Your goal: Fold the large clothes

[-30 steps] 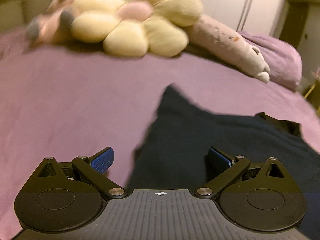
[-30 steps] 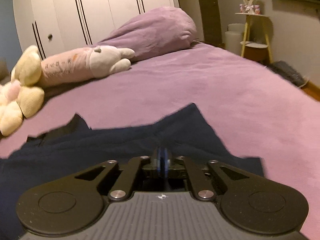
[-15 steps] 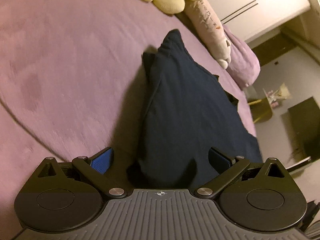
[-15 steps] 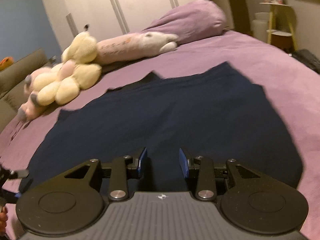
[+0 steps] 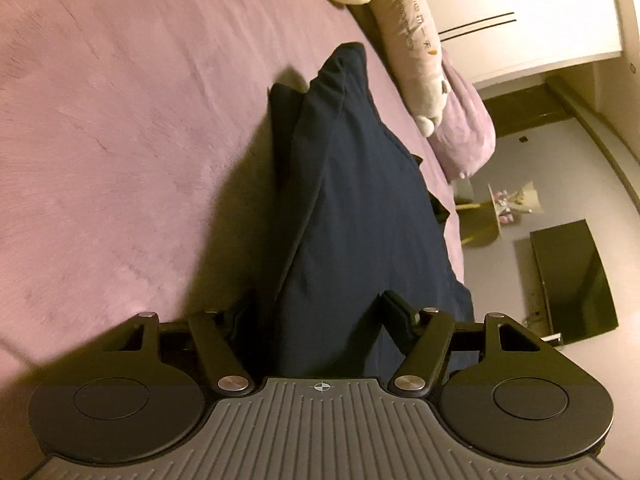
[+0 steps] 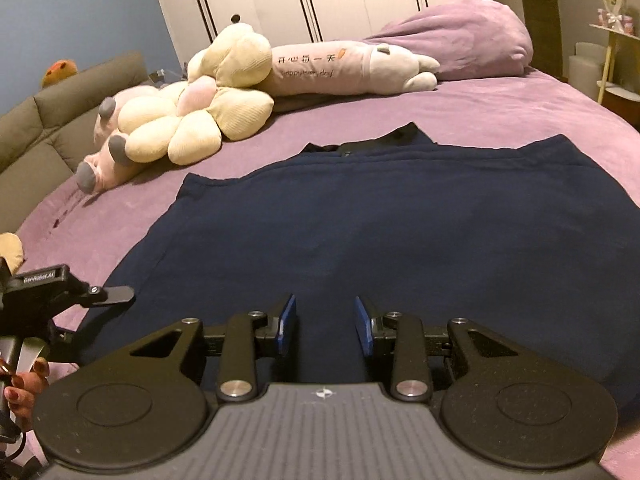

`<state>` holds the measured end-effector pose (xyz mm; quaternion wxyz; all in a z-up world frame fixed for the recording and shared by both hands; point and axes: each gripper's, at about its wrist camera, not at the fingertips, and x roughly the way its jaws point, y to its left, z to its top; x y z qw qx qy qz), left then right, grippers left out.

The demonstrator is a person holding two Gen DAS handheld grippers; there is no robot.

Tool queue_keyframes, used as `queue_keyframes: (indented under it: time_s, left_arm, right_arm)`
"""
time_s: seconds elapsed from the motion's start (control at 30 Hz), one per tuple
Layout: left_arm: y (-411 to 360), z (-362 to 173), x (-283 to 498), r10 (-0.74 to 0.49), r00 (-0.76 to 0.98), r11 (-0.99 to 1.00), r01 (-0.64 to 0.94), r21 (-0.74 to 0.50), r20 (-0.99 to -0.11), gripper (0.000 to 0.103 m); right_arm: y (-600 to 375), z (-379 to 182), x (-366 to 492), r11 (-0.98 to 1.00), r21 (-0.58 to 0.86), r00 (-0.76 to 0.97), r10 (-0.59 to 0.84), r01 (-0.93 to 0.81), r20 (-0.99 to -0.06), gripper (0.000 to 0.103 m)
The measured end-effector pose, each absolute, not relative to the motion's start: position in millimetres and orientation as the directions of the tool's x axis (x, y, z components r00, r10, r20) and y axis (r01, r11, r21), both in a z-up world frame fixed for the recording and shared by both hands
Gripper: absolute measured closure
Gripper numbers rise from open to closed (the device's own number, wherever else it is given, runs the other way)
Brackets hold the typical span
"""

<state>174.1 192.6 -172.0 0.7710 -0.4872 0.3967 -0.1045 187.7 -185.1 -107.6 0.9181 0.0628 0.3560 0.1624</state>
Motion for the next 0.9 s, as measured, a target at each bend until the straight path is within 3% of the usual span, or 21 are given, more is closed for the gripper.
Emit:
queue_keyframes:
  time_s: [0.2,0.33,0.67,0.9]
  left_arm:
    - [190,-169,176,-0.549,0.685,0.488,-0.202,-0.849,-0.479,0.050]
    - [187,-155,172,-0.544,0.707,0.498,-0.160,-0.852,-0.451,0.055]
    - [172,-118,174,-0.547,0.748,0.511,-0.057,-0.858,-0.375,0.057]
    - [171,-114,173,-0.544,0.748,0.516,-0.059,-0.855,-0.380,0.057]
  right_arm:
    - [-165,-117,201,0.964,0.136,0.683,0.257,-0.227,-0.683,0.081]
    - [-160,-120,205,0.968,0.104,0.668,0.233,-0.227,-0.707,0.081]
    - [-159,-124,211,0.978,0.103,0.662,0.199,-0.182,-0.723,0.085]
    - [-179,-114,219,0.978,0.171,0.691,0.205,-0.119,-0.694,0.086]
